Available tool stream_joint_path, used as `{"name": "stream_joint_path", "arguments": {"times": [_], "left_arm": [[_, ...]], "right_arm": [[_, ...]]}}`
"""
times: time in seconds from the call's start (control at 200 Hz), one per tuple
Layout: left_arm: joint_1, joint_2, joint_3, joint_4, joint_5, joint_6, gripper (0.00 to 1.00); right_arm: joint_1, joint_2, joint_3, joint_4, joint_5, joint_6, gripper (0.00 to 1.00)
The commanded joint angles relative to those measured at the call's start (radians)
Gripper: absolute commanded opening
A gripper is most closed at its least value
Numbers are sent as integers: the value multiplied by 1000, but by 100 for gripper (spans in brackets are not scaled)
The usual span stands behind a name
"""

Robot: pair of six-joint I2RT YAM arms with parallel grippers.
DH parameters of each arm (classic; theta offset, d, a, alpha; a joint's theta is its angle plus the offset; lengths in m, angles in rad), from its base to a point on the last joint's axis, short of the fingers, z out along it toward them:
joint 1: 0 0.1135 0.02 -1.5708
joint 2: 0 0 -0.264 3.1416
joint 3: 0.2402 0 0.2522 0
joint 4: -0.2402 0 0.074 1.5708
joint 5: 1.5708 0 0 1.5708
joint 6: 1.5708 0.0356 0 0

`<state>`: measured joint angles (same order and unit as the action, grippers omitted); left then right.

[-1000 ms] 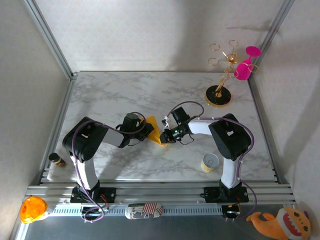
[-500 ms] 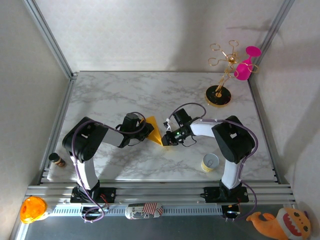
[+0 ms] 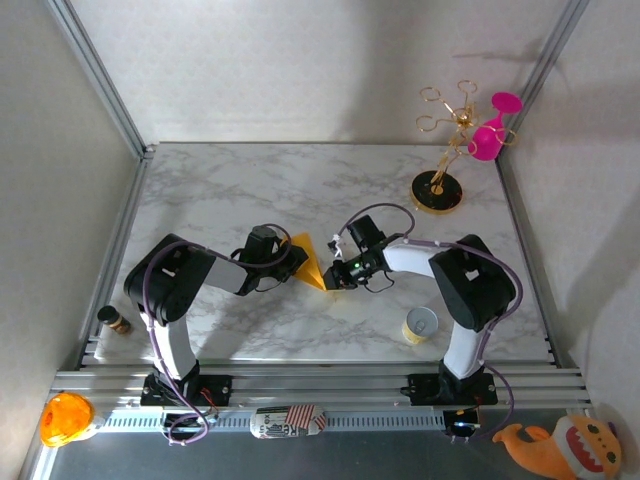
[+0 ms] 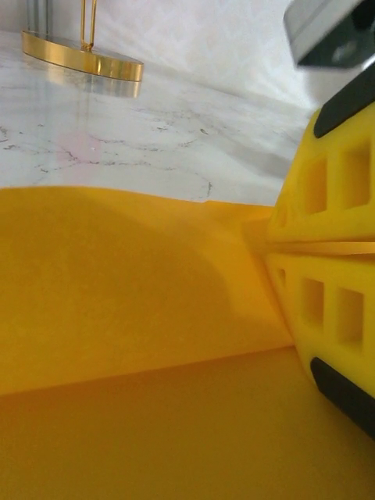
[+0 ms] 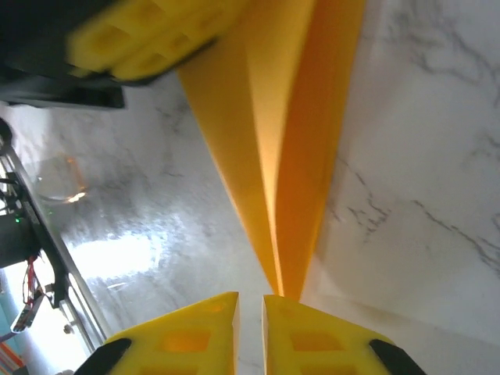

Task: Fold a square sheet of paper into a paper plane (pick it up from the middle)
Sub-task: Fourth fold the wing at the center of the table.

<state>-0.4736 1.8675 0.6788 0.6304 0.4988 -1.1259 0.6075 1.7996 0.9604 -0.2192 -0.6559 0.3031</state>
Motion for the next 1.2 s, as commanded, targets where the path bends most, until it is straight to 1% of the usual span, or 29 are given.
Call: {"name": "stream_joint_path", "arguments": {"times": [0.0, 0.351, 0.511, 0.786, 1.192], "left_arm": [[10, 12, -24, -140, -19, 5, 12], [9, 16, -21, -144, -20, 0, 12], [8, 19, -17, -148, -21, -2, 12], [9, 12, -12, -150, -15, -2, 12], [7, -89, 32, -194, 1, 57, 15]], "right_arm": [[10, -30, 30, 37, 15, 18, 16], [44, 78, 114, 37, 70, 34, 14], [44, 97, 111, 26, 107, 36, 14], [44, 119, 90, 28, 112, 36, 14], [46, 144, 88, -25, 179, 24, 13]]}}
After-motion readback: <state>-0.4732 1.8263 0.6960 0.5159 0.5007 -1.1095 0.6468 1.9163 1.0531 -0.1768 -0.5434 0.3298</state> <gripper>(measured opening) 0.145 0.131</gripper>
